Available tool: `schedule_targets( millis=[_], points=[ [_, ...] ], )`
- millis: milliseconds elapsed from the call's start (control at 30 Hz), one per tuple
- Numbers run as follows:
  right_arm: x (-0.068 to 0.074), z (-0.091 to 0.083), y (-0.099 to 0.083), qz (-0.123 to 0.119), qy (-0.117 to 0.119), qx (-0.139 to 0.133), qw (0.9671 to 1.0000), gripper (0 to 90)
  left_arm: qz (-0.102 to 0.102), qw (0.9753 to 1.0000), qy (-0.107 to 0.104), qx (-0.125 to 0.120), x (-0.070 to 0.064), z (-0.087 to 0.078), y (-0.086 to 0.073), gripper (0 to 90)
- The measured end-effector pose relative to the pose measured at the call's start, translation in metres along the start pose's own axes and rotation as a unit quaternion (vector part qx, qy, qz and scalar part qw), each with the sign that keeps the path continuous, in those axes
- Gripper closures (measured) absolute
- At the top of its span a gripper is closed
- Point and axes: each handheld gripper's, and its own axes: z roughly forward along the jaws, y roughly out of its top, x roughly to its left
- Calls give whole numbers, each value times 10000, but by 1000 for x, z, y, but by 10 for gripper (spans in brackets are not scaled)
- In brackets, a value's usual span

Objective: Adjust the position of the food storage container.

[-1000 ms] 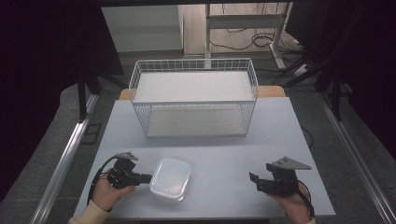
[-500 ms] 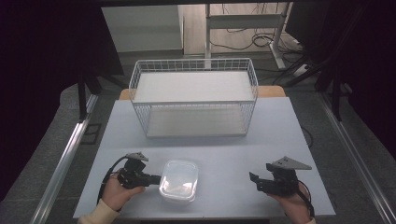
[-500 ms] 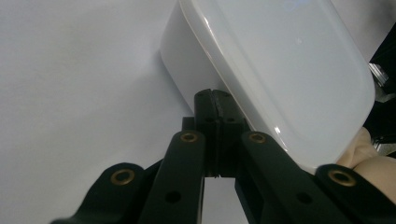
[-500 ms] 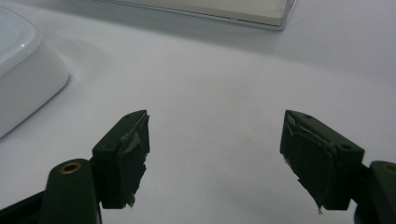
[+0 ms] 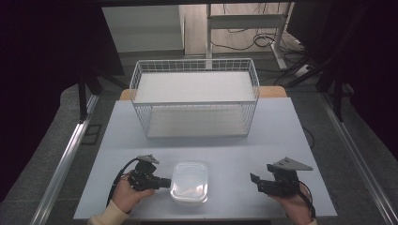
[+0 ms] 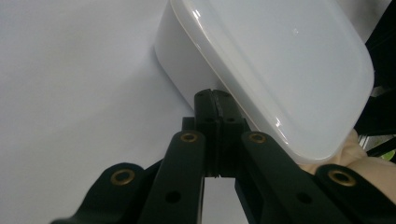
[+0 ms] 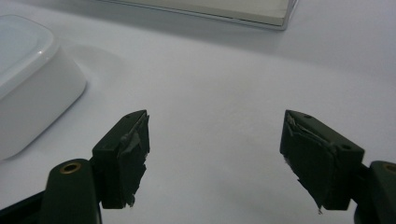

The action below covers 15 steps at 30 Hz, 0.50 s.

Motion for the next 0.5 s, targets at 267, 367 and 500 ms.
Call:
schedule_targets(
  millis=[267, 367, 500],
  points=[
    [-1, 0, 0, 6, 2, 10, 10000, 242, 99, 9999, -115, 63, -9, 10, 4, 899],
    [-1, 1, 0, -7, 7, 14, 10000, 242, 126, 9998, -138, 65, -11, 13, 7, 900],
    [-1, 0, 0, 10, -1, 3, 10000, 242, 120, 9998, -144, 40, -11, 13, 7, 900]
  ],
)
